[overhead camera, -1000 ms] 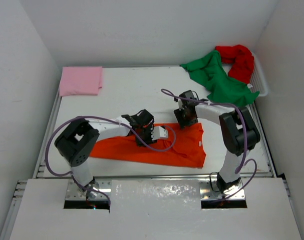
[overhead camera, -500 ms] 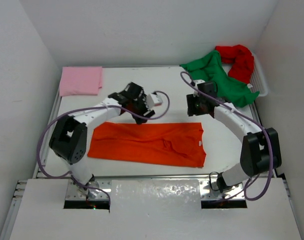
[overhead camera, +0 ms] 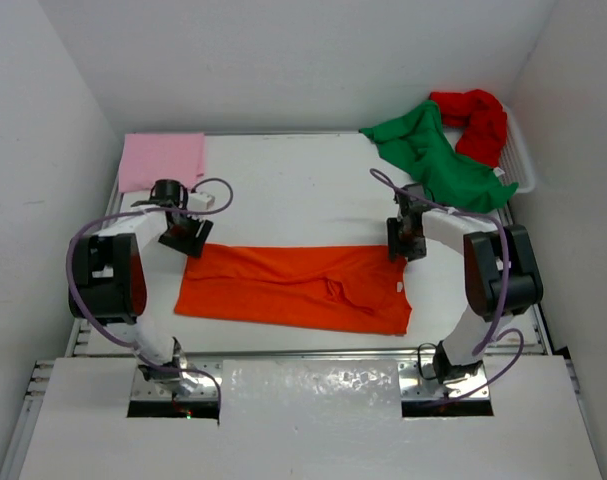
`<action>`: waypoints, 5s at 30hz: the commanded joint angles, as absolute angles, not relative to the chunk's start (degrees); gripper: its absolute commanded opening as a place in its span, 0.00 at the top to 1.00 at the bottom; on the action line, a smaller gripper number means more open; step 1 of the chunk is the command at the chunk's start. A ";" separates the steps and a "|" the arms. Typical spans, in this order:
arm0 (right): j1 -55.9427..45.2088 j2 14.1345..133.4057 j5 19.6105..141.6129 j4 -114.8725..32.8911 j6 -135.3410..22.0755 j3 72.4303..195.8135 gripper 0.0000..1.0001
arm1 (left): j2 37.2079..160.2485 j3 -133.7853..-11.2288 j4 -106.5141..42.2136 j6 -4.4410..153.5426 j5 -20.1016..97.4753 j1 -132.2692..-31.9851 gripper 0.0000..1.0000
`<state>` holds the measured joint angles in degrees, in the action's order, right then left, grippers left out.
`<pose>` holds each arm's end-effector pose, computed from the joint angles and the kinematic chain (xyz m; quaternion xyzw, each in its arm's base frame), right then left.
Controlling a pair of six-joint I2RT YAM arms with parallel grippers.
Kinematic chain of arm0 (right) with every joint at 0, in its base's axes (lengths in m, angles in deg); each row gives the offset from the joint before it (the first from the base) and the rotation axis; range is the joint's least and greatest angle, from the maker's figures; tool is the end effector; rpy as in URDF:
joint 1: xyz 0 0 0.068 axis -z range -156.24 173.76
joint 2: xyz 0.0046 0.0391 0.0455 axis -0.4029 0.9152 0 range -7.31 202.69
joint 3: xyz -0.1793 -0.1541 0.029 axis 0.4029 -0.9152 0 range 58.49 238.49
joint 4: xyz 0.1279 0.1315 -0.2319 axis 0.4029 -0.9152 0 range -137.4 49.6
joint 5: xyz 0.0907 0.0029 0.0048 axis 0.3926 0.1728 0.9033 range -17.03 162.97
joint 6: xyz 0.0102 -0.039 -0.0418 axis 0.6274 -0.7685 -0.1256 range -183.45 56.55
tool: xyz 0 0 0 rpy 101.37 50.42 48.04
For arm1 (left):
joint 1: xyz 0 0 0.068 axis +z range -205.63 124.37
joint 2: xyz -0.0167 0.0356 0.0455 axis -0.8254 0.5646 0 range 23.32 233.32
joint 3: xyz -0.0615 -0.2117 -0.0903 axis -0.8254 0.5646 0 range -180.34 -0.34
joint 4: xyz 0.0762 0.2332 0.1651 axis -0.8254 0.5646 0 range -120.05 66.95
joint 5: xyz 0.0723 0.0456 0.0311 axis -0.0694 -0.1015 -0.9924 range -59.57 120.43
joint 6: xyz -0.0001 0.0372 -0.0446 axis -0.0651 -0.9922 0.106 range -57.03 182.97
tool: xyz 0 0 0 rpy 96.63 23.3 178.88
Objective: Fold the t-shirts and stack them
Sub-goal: Fold the other side of the tshirt into a rectangle, then rotate the tshirt 80 degrees
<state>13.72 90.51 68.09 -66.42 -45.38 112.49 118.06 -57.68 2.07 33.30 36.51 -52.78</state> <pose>0.3307 0.0550 0.0796 0.0762 0.9807 0.0018 0.1798 0.3389 0.0124 0.1096 0.2371 0.9537 -0.0004 0.1851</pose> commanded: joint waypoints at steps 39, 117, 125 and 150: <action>14.88 98.25 68.23 -62.19 -45.25 115.27 0.76 | 104.36 -49.63 13.54 -3.99 46.07 -50.97 1.00; 11.98 116.34 54.86 -69.38 -36.64 152.96 0.91 | 125.62 -62.74 -1.30 23.60 45.28 -53.08 0.44; 11.98 132.66 61.00 -76.51 -38.57 166.81 0.92 | 124.49 -54.40 -3.06 18.33 41.59 -54.83 0.44; 11.98 145.11 69.72 -37.06 -28.46 186.41 0.62 | 116.13 -39.54 -1.13 10.48 48.79 -75.49 0.42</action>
